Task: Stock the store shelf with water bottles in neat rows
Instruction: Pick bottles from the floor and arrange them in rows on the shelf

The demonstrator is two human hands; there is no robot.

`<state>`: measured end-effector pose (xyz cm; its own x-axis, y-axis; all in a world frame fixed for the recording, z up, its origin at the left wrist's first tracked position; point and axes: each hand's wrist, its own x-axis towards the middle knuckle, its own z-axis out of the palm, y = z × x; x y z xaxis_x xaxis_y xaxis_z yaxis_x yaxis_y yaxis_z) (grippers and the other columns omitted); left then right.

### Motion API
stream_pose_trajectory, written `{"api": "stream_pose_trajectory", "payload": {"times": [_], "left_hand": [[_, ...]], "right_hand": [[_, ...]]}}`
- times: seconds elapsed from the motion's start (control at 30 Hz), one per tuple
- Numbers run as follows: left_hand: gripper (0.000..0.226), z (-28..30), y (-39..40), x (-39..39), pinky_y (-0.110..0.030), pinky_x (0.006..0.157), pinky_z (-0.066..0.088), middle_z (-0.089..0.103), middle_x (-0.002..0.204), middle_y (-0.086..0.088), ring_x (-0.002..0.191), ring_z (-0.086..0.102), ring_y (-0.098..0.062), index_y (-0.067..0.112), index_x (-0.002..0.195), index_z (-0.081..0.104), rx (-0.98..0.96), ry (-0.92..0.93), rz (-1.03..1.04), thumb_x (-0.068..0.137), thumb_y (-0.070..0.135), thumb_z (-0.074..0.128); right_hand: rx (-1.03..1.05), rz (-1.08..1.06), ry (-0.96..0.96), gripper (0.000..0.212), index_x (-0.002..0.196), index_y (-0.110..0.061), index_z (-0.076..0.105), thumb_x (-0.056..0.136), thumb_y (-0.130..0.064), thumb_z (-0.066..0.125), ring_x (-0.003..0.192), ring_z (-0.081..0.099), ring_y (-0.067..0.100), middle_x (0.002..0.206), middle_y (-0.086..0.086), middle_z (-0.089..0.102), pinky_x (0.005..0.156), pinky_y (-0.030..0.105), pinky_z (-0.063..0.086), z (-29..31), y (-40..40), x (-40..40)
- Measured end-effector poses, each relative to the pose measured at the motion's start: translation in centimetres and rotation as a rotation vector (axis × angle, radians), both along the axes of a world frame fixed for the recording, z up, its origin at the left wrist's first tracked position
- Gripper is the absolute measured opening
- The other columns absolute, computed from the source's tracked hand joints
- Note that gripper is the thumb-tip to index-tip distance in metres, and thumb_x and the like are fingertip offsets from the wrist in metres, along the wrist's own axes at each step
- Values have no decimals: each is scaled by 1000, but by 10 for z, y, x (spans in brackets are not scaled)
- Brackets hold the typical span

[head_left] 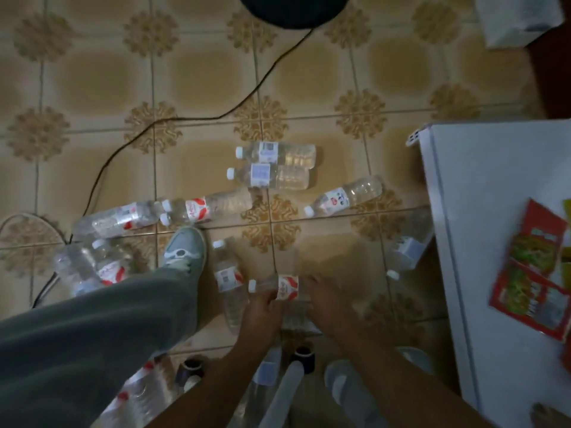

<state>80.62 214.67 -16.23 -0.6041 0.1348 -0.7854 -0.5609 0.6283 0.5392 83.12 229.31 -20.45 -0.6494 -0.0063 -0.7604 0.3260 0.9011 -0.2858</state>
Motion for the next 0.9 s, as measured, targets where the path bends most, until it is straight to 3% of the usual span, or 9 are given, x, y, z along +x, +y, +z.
{"api": "stream_pose_trajectory", "payload": {"times": [0.07,0.17,0.27,0.33,0.47,0.6,0.7,0.8,0.9], "left_hand": [[17,-23,1,4,2,57,39,63,95,4,73,52,8,11,105,64,-32,-42,6,97,14,49],[19,-53,8,4,-2,55,43,64,94,-2,74,57,0,5,105,63,-102,-140,57,97,13,48],[21,-74,18,2,-18,72,50,66,103,-11,92,63,-21,0,110,61,-219,-197,117,95,10,50],[20,-81,21,1,-29,82,51,65,106,-13,98,62,-25,0,110,59,-255,-193,119,96,9,47],[19,-63,24,-5,-13,71,43,58,98,3,90,56,-12,12,105,60,-176,-169,135,97,9,43],[29,-27,39,-20,-13,71,46,65,95,12,93,61,-5,25,107,63,41,-75,300,97,8,42],[32,14,59,-35,-8,63,46,68,93,5,94,65,-13,21,109,64,158,-50,368,93,0,47],[32,74,75,-44,-12,66,50,71,93,-1,89,66,-12,19,106,66,271,8,355,91,-2,47],[36,134,87,-42,-9,67,49,72,89,3,82,66,-7,21,104,69,349,105,303,88,-4,47]], "right_hand": [[42,82,-26,68,149,-15,29,88,-9,60,136,36,26,149,6,35,110,39,33,-23,2,3],[64,123,6,66,150,-16,28,91,-14,59,137,33,24,151,5,34,113,38,29,-49,3,-5],[23,148,-47,64,146,-18,34,90,-25,64,133,39,25,147,5,39,112,38,30,-68,0,-19],[26,158,-49,62,140,-19,41,85,-29,69,125,46,25,139,6,47,107,39,37,-77,-1,-27],[14,8,-62,54,130,-21,52,81,-33,73,113,54,23,125,3,57,94,33,42,-71,3,-33],[-21,-392,-47,49,111,-28,62,66,-42,75,87,66,17,100,-4,69,80,35,56,-29,6,-39],[-36,-589,83,40,92,-27,64,64,-55,69,71,64,11,81,-7,68,65,32,55,19,11,-44],[-44,-679,241,35,85,-26,64,71,-58,68,63,60,2,71,-10,65,56,24,47,85,22,-47],[-12,-709,373,35,87,-30,62,73,-62,67,67,58,-1,76,-12,64,60,23,46,159,37,-43]]}}
